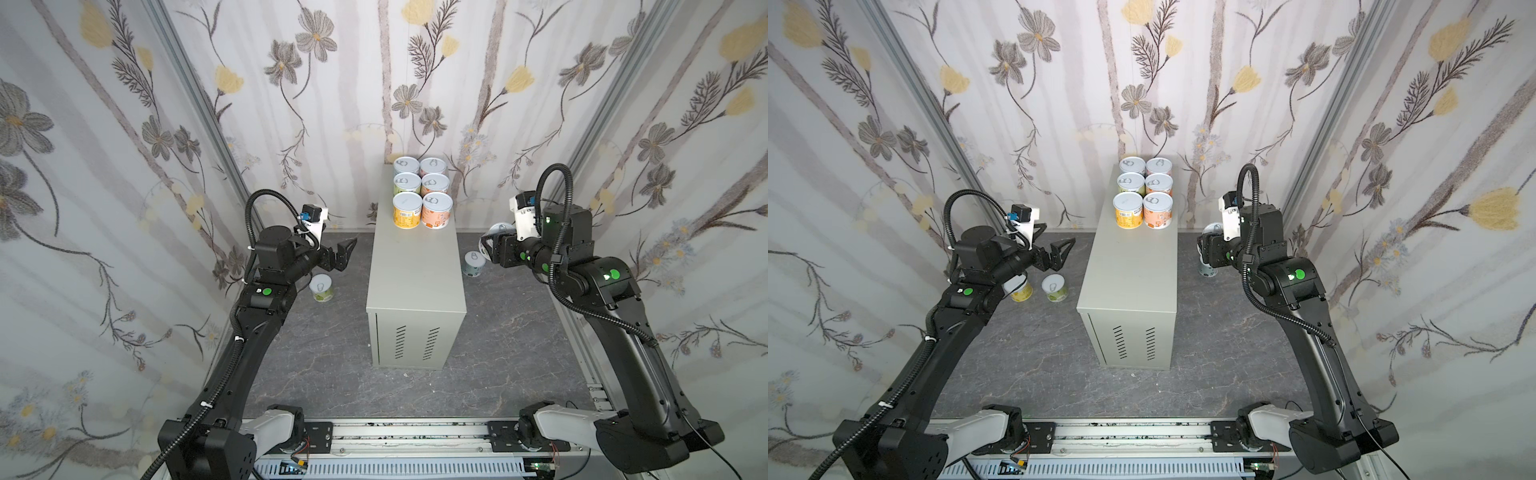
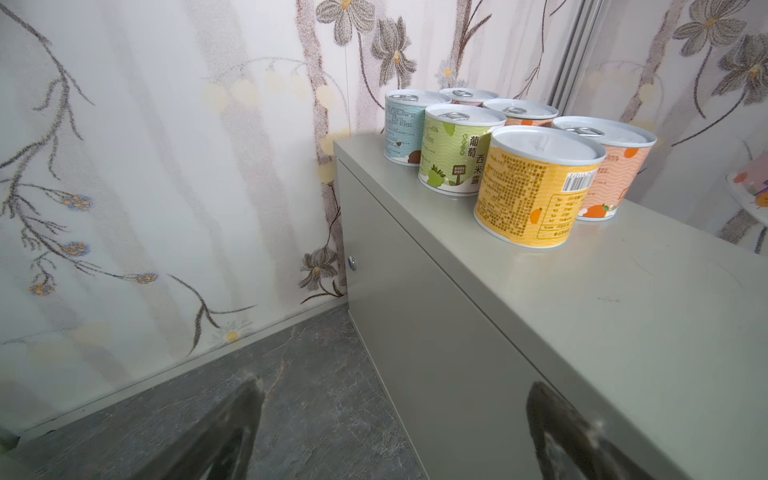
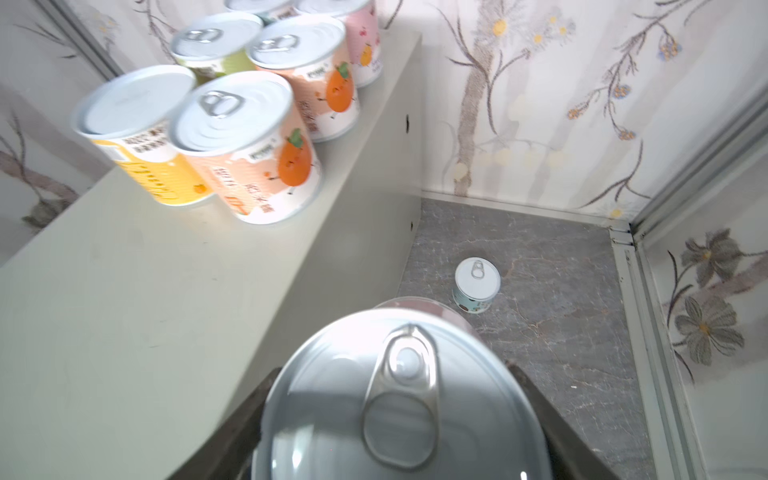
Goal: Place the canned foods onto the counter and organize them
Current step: 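Lift the pink can up toward the cabinet top with the right gripper, then lower the pink can onto the cabinet top in front of the orange can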
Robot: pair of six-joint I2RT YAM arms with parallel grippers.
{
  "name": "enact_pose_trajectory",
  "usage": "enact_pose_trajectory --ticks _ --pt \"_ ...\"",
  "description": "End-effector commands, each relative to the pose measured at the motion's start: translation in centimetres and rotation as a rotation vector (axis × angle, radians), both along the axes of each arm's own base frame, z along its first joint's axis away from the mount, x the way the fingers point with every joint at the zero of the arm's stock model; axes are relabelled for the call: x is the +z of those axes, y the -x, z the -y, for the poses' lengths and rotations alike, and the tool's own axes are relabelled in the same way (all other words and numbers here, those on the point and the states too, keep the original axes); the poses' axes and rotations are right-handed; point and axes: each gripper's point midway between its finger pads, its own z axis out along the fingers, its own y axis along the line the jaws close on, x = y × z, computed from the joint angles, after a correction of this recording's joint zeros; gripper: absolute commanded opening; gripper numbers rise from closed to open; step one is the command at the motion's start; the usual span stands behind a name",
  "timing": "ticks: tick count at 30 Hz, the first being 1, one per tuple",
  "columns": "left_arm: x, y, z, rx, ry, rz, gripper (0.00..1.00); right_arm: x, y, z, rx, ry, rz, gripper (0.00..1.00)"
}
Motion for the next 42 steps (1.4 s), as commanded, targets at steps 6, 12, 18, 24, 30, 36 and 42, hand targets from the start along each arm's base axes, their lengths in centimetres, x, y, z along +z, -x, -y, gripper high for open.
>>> enact_pose_trajectory --ticks 6,12,18,24,30,36,42 --pt "0.7 0.6 0.0 -0.011 0.005 0.033 1.0 3.0 1.0 -4.2 0.122 -0.015 0.039 0.53" --pt "0.8 0.7 -0.1 -0.001 0.01 0.042 1.0 3.0 1.0 -6.3 0.163 0.01 0.037 0.53" --pt "0.7 0.7 -0.4 0.016 -0.001 0.045 1.0 2.8 0.8 -8.1 0.204 0.028 0.018 0.53" --pt "0.4 0.7 -0.5 0.019 -0.004 0.036 1.0 2.1 0.4 -9.7 0.241 0.042 -0.017 0.54" --pt "0.2 0.7 -0.6 0.026 -0.011 0.034 1.0 1.8 0.1 -10.7 0.269 0.041 -0.036 0.54" --pt "-0.4 0.6 -1.0 0.047 -0.038 0.027 1.0 1.1 -0.2 -11.3 0.288 0.052 -0.051 0.55" --pt "-0.4 0.6 -0.9 0.045 -0.039 0.026 1.0 0.4 -0.8 -11.6 0.286 0.07 -0.064 0.59"
